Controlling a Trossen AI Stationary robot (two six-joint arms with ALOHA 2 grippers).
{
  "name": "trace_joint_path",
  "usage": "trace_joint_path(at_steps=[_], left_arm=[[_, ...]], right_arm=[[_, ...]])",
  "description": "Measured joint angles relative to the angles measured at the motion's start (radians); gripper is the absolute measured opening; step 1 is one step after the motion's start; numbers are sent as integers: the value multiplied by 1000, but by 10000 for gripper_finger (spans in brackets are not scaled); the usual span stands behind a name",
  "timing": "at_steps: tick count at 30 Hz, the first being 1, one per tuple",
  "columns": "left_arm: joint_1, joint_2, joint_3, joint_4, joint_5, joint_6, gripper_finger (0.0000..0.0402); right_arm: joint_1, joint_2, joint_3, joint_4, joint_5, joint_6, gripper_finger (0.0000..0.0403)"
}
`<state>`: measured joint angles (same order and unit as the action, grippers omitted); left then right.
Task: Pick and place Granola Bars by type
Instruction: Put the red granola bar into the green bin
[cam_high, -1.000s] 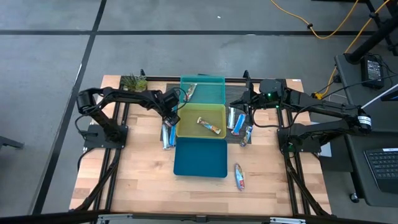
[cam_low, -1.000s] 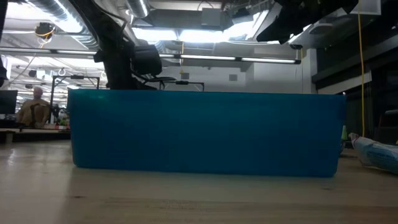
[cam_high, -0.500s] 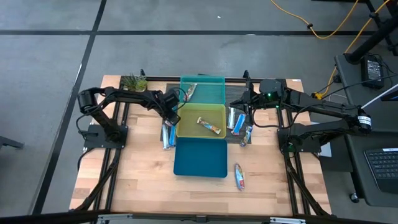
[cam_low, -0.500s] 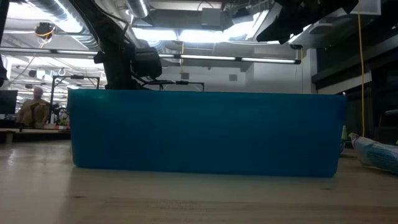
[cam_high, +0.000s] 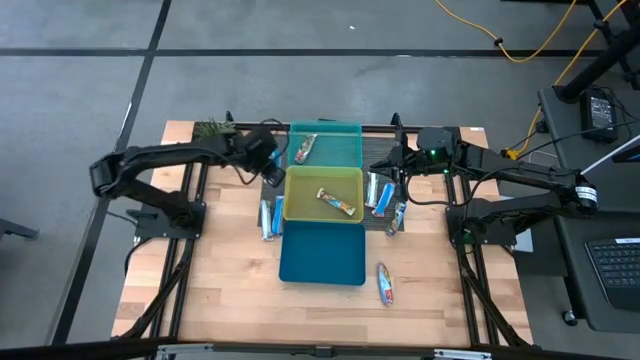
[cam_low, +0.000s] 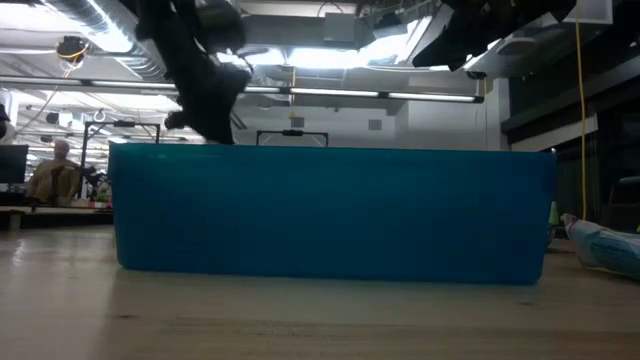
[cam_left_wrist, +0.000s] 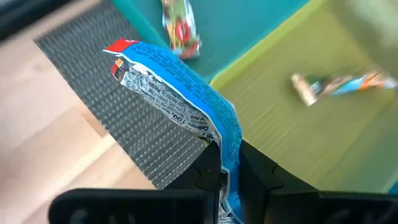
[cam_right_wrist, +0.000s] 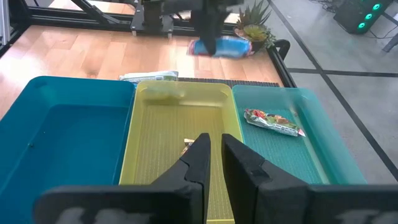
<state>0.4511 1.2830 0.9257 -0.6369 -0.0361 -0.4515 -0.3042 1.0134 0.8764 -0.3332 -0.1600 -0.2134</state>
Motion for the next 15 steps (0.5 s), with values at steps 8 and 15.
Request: trace_joint_path(at_steps=[8,15], left_arm=[[0,-69,1,-12,2,-17,23],[2,-24,113,-15,36,34,23]], right_arm=[[0,0,0,0,0,0,44],[0,0,0,0,0,-1,44]])
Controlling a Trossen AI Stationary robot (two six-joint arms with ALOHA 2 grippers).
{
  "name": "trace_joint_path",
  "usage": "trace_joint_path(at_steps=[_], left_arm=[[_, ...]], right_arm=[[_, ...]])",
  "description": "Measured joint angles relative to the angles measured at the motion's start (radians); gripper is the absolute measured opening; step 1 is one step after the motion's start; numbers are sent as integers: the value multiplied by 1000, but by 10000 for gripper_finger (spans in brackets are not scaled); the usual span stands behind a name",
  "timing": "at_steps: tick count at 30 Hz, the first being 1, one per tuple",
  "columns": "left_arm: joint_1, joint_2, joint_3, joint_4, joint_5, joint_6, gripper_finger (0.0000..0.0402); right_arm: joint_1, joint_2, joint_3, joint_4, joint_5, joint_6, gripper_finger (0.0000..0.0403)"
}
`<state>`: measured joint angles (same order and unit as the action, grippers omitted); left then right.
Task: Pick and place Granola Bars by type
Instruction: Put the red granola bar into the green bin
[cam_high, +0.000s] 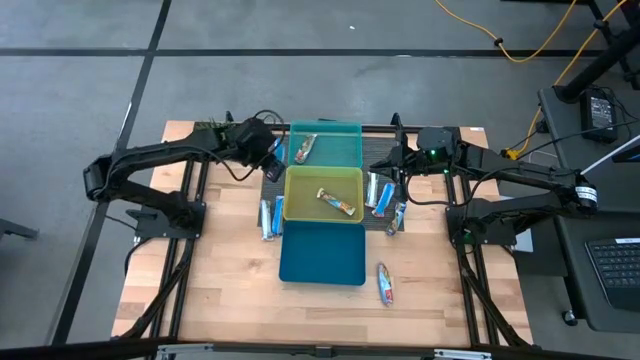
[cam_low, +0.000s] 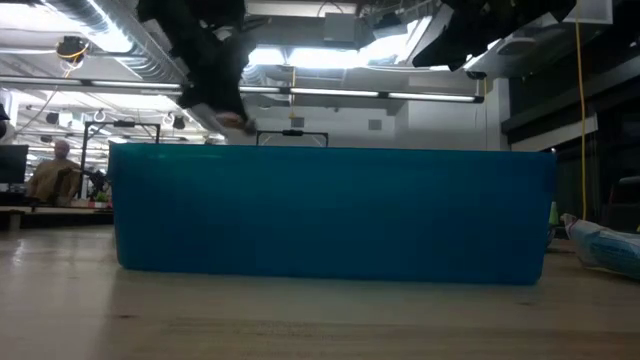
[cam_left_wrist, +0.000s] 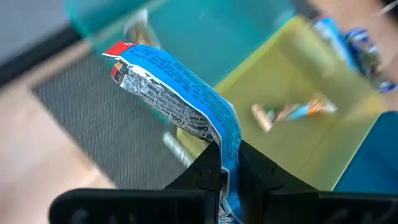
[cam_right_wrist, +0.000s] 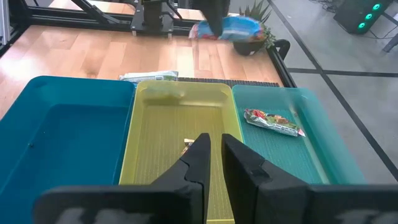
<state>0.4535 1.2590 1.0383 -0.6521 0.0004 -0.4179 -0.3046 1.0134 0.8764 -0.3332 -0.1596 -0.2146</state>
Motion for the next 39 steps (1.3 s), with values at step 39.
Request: trace_joint_path(at_steps=[39], left_arm=[[114,800,664,-31,54,352,24]], right_arm=[[0,0,0,-1,0,-3,44]])
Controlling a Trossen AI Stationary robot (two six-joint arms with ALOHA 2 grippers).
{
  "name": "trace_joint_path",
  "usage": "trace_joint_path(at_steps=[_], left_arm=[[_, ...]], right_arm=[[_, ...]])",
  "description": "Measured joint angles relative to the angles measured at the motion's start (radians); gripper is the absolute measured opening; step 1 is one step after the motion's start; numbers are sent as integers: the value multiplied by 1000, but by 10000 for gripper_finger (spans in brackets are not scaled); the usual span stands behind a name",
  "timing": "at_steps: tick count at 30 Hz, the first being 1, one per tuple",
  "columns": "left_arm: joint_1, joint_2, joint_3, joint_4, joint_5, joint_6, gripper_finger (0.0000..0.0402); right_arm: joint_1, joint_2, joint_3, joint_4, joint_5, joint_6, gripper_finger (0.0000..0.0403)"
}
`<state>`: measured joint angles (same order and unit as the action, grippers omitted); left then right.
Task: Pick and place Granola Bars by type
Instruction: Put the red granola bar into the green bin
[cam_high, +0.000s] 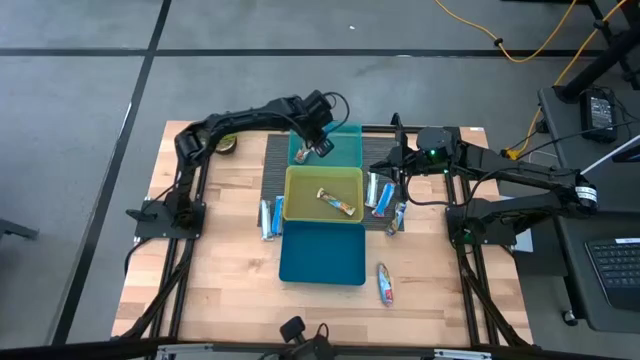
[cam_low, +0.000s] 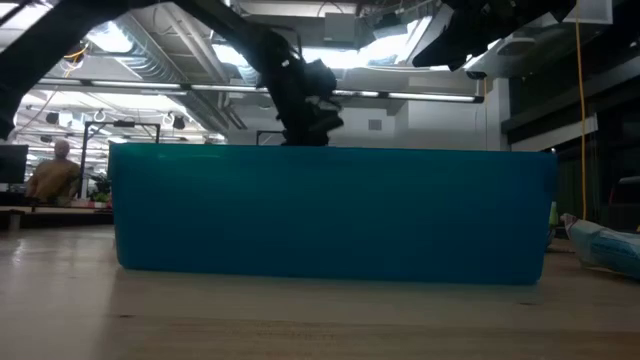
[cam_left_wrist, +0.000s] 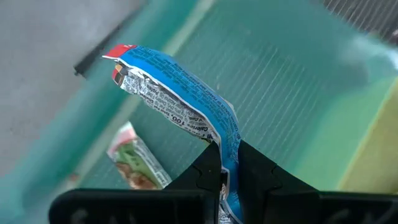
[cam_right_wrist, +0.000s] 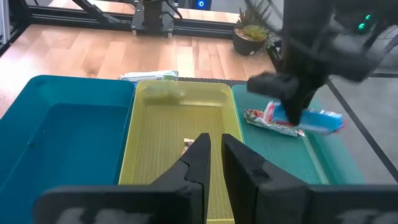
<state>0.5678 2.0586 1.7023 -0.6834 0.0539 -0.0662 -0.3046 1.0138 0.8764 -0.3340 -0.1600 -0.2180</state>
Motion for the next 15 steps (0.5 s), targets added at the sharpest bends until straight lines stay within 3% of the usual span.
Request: trace_joint_path(at_steps=[8,15], left_arm=[[-5,40,-1,-8,26,-1,24],[1,40,-1,-6,-11,15,24]], right_arm=[[0,0,0,0,0,-3,44],[0,0,0,0,0,-32,44]])
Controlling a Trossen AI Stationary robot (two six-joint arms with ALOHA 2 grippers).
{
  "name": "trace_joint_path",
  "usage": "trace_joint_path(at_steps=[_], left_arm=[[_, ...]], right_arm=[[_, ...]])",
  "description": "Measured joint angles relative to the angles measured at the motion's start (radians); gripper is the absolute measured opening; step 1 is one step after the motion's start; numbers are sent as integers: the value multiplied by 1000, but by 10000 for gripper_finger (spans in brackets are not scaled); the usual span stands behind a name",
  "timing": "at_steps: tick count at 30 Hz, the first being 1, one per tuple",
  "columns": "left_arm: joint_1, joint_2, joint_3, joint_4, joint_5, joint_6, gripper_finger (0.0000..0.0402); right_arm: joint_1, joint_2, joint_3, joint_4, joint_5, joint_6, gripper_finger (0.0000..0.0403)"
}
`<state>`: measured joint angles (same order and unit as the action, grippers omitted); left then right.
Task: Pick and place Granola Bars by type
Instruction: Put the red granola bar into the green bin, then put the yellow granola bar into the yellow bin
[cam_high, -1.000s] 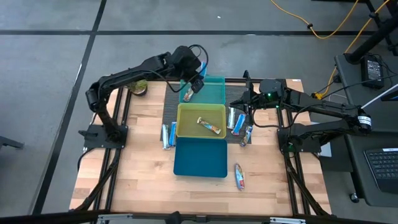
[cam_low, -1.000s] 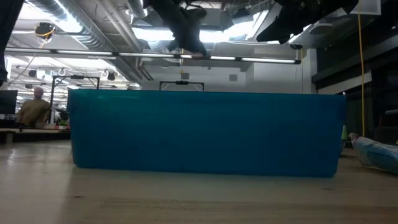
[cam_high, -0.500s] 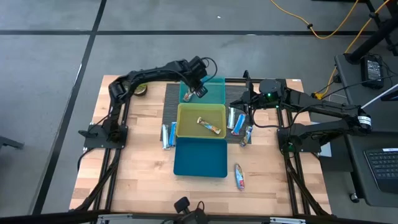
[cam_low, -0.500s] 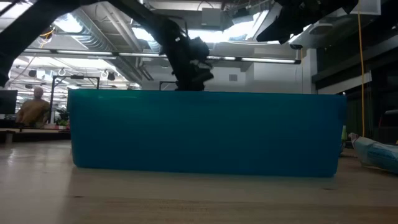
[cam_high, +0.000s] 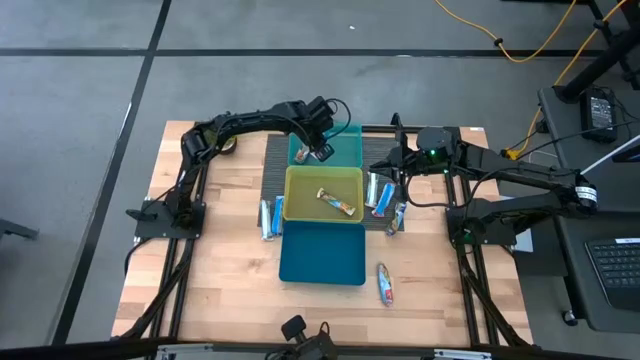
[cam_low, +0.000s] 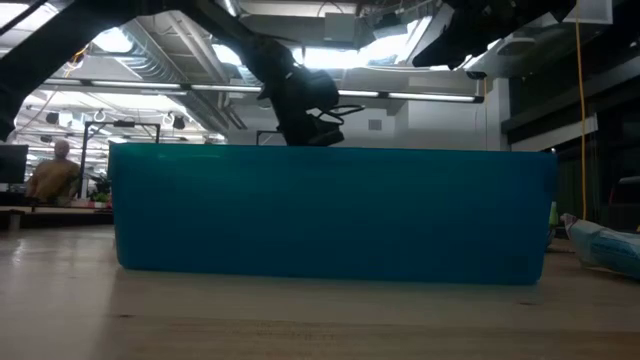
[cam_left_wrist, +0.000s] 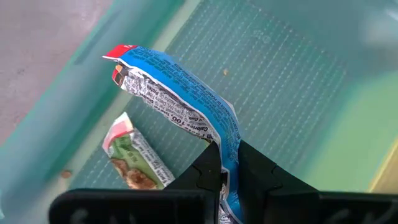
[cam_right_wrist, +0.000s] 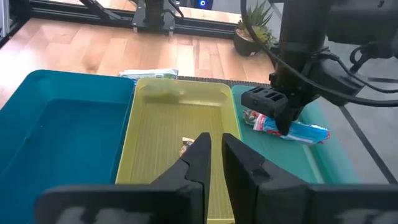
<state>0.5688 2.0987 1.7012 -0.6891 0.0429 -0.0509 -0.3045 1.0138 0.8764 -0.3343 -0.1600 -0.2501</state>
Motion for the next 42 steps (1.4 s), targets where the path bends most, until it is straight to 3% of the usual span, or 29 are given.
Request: trace_joint_path(at_steps=[13,33,42], left_arm=[[2,1,-60,1,2,11,27],[0,-3,-60,3,4,5,100],[-8,-150,-61,-156,46,12,98]], right_arm=[[0,0,0,0,0,-19,44],[0,0,0,0,0,7,44],[0,0,0,1,0,7,44]])
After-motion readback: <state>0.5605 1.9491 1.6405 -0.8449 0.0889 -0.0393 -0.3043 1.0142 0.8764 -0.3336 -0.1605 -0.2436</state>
